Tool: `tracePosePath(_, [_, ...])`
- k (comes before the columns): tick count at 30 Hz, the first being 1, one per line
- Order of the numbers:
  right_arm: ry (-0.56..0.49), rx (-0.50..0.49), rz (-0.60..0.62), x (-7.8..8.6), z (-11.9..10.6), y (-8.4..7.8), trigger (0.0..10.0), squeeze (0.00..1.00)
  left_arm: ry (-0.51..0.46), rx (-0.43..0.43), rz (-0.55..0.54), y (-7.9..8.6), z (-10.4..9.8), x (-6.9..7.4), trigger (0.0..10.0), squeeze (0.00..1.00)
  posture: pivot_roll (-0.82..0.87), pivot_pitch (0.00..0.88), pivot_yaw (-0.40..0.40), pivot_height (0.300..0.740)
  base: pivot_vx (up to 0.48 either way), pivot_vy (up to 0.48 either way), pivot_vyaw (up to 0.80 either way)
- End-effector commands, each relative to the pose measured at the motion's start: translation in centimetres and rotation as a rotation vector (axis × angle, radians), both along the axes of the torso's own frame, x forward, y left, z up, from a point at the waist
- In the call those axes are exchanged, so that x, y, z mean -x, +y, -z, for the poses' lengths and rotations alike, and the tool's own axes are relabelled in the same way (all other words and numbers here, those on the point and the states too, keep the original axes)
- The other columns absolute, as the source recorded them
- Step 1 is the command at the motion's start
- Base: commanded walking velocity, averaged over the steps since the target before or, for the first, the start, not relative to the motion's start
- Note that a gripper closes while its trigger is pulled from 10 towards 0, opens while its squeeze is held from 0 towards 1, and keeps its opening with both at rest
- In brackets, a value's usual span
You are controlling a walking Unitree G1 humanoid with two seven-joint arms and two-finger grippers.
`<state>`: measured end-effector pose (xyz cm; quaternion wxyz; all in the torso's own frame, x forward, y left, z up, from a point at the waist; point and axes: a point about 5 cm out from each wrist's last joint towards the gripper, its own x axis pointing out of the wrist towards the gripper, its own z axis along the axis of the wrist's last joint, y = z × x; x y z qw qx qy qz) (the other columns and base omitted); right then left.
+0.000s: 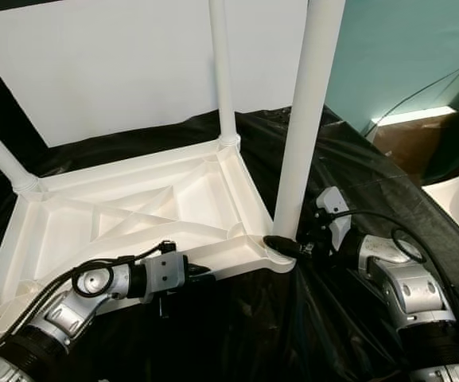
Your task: Building children table
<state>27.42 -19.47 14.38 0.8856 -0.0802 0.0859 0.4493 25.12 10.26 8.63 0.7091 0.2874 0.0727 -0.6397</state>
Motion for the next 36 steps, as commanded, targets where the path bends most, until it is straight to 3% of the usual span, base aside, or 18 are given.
tracePosePath(1, [0.041,-0.084,0.008,1.1,0.8,0.8,0.0,0.00,0.217,-0.196,0.006,2.3,4.8,2.4,10.0,0.00,-0.05,0.006,0.023,0.740,0.000,0.000,0.00])
tracePosePath(5, [0.046,-0.129,0.054,2.1,2.0,2.0,0.0,0.00,0.217,-0.193,0.005,2.2,4.8,2.5,10.0,0.00,-0.04,0.009,0.020,0.740,0.000,0.000,0.00])
tracePosePath(9, [-0.031,-0.304,0.365,2.9,3.2,4.9,0.0,0.00,0.232,-0.193,-0.012,2.4,5.1,2.6,10.0,0.00,-0.04,0.012,0.017,0.740,0.000,0.000,0.00])
tracePosePath(10, [-0.031,-0.304,0.365,2.9,3.2,4.9,0.0,0.00,0.232,-0.193,-0.012,2.4,5.1,2.6,10.0,0.00,-0.04,0.012,0.017,0.740,0.000,0.000,0.00])
tracePosePath(13, [-0.059,-0.377,0.725,2.7,3.5,5.0,0.0,0.00,0.236,-0.195,-0.007,2.4,5.2,2.8,10.0,0.00,-0.04,0.021,0.021,0.740,0.000,0.000,0.00])
tracePosePath(14, [-0.059,-0.377,0.725,2.7,3.5,5.0,0.0,0.00,0.236,-0.195,-0.007,2.4,5.2,2.8,10.0,0.00,-0.04,0.021,0.021,0.740,0.000,0.000,0.00])
tracePosePath(16, [-0.071,-0.355,0.869,2.7,3.9,4.1,0.0,0.00,0.237,-0.197,-0.003,2.5,5.2,2.8,10.0,0.00,-0.05,0.022,0.023,0.740,0.000,0.000,0.00])
tracePosePath(20, [-0.079,-0.336,0.969,3.4,4.0,2.9,0.0,0.00,0.235,-0.201,0.008,2.4,5.3,2.8,10.0,0.00,-0.06,0.021,0.022,0.740,0.000,0.000,0.00])
tracePosePath(24, [-0.096,-0.328,0.929,3.4,3.7,3.7,0.0,0.00,0.235,-0.198,0.014,2.1,5.4,2.8,10.0,0.00,-0.07,0.023,0.022,0.740,0.000,0.000,0.00])
tracePosePath(25, [-0.105,-0.317,0.879,3.2,3.5,4.2,6.8,0.00,0.237,-0.196,0.019,2.0,5.4,2.8,10.0,0.00,-0.07,0.024,0.023,0.740,0.000,0.000,0.00])
tracePosePath(26, [-0.105,-0.317,0.879,3.2,3.5,4.2,6.8,0.00,0.237,-0.196,0.019,2.0,5.4,2.8,10.0,0.00,-0.07,0.024,0.023,0.740,0.000,0.000,0.00])
tracePosePath(27, [-0.123,-0.308,0.855,3.1,3.2,4.3,10.0,0.00,0.238,-0.196,0.020,1.9,5.4,2.8,10.0,0.00,-0.07,0.024,0.024,0.740,0.000,0.000,0.00])
tracePosePath(30, [-0.155,-0.299,0.831,3.0,2.7,4.2,10.0,0.00,0.238,-0.195,0.020,1.8,5.4,2.8,10.0,0.00,-0.07,0.022,0.022,0.740,0.000,0.000,0.00])
tracePosePath(31, [-0.180,-0.291,0.825,3.0,2.5,4.0,10.0,0.90,0.238,-0.195,0.020,1.8,5.4,2.8,10.0,0.00,-0.07,0.022,0.022,0.740,0.000,0.000,0.00])
tracePosePath(32, [-0.180,-0.291,0.825,3.0,2.5,4.0,10.0,0.90,0.238,-0.195,0.020,1.8,5.4,2.8,10.0,0.00,-0.07,0.022,0.022,0.740,0.000,0.000,0.00])
tracePosePath(33, [-0.197,-0.286,0.799,3.0,2.2,3.8,10.0,1.00,0.237,-0.196,0.018,1.8,5.4,2.8,10.0,0.00,-0.07,0.022,0.019,0.740,0.000,0.000,0.00])
tracePosePath(36, [-0.229,-0.245,0.674,2.7,1.5,3.5,10.0,1.00,0.235,-0.195,0.012,1.7,5.4,2.7,10.0,0.00,-0.07,0.022,0.016,0.740,0.000,0.000,0.00])
